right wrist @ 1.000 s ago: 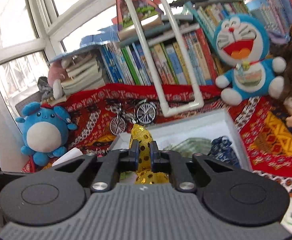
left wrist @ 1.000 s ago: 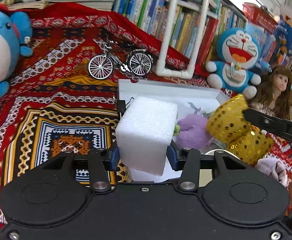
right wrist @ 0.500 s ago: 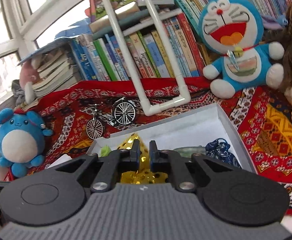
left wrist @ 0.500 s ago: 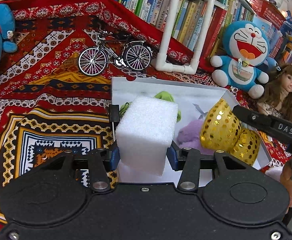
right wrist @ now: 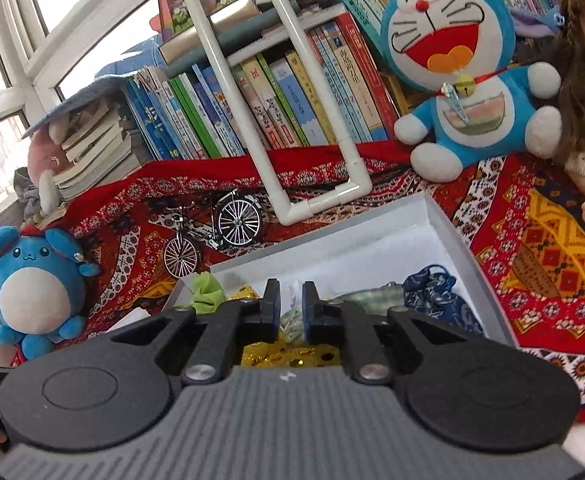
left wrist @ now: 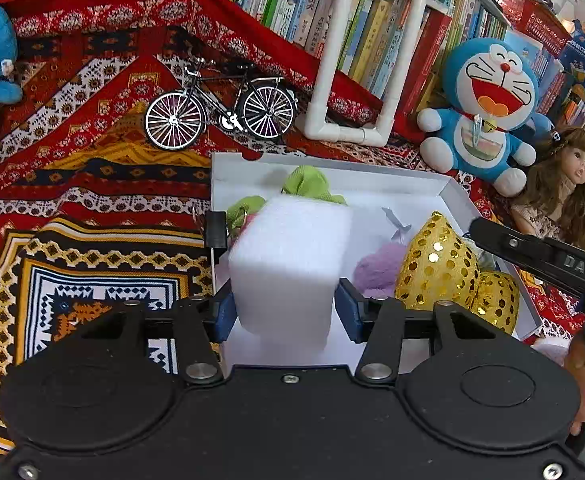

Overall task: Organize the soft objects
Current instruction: 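Carry the foam cube with the left tool while the right tool carries the sequin item to the tray, then open the left tool over the tray while the right tool releases the sequin item inside, then move both tools back from the tray toward the remaining items on the cloth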

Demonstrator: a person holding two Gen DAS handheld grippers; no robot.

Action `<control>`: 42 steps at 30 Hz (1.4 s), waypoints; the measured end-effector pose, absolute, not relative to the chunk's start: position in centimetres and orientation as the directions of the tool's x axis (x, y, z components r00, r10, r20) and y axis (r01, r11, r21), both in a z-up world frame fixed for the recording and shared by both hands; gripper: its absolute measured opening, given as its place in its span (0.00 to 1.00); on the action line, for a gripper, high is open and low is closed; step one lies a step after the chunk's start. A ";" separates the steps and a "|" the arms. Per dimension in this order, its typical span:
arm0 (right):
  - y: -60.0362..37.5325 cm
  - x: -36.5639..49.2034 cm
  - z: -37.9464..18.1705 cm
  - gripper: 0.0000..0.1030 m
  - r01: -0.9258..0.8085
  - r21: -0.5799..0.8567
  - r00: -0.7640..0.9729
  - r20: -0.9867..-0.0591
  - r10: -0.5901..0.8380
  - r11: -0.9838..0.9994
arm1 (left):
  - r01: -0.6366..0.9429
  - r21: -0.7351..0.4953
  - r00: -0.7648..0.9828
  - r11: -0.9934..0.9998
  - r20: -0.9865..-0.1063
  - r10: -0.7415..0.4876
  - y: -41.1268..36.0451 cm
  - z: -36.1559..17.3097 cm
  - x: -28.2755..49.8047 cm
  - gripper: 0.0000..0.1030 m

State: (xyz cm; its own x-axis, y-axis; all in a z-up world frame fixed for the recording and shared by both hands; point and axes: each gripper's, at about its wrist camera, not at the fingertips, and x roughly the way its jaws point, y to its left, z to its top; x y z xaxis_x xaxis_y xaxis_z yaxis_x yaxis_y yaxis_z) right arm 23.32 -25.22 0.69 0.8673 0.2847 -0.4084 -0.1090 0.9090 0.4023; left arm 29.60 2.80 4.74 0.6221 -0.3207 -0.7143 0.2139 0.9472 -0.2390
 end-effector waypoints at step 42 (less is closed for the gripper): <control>-25.1 9.6 6.1 0.86 -0.269 0.109 0.927 -0.240 0.288 0.957 | 0.387 -0.110 0.793 0.916 -0.467 -0.391 1.0 13.8 11.1 0.84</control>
State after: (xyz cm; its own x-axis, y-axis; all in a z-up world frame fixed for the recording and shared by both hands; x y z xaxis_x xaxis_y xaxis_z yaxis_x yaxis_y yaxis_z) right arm 9.59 -25.14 6.07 0.9270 0.2878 -0.2404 -0.2688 0.9570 0.1091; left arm 11.11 0.99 13.75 0.7930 -0.3907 -0.4674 0.3865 0.9157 -0.1097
